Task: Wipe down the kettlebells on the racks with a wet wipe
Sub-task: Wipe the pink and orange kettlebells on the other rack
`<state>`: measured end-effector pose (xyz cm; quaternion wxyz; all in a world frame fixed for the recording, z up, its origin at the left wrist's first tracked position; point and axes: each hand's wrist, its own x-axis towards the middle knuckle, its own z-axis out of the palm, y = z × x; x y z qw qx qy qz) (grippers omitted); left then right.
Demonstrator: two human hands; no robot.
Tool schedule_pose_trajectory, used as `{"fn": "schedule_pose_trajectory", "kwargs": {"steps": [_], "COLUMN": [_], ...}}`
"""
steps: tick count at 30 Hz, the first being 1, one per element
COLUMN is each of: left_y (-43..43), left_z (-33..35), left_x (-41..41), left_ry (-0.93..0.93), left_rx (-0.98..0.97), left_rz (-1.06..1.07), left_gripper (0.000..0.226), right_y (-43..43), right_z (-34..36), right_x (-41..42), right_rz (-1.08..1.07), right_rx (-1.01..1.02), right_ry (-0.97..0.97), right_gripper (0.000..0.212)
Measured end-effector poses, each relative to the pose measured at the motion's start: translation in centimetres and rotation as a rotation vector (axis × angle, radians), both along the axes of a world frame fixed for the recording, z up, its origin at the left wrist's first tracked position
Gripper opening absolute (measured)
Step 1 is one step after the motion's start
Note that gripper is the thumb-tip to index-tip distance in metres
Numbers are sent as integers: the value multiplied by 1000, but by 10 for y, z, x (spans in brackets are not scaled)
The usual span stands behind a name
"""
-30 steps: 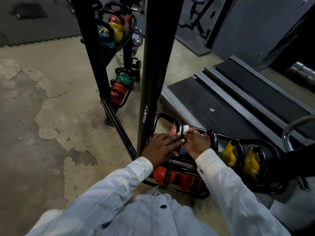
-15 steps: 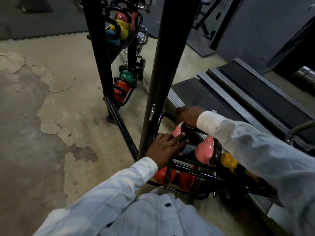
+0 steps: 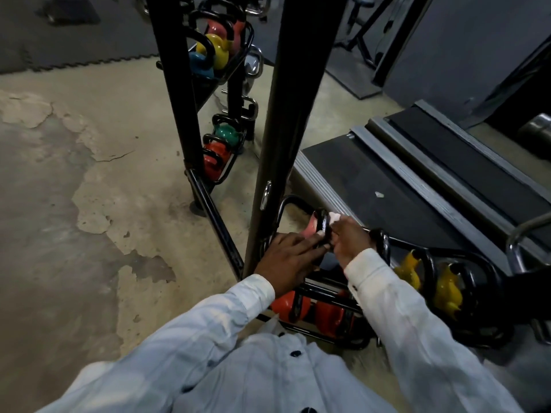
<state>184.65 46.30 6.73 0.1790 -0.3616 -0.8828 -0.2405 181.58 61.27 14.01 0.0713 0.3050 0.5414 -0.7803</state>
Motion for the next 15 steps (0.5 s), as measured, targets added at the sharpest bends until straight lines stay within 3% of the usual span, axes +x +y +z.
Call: {"fn": "schedule_pose_trajectory", "kwargs": {"steps": [1,3,9,13,15], "left_y": [0,-1,5,23,30], "left_z": [2,4,37,53,60], "left_x": [-1,-7,-31,-71,-86], "left_ry": [-7,-17,-232,-573,-727], "left_rx": [15,53,291,443,426], "left_rz": [-18,-47,-37,83,132], "left_gripper": [50,44,43,36,29], "right_y": [-3,-3,12,2,3], "right_z": [-2,-5,-19,-9,-14], "right_x": [0,7,36,5,2], "right_rz": [-58,-50,99,-45,-5], "right_rx": [-193,-364,-83,-104,5], "right_ry": [-68,-85,5,-35,-83], "right_gripper": [30,27,24,29,24]}}
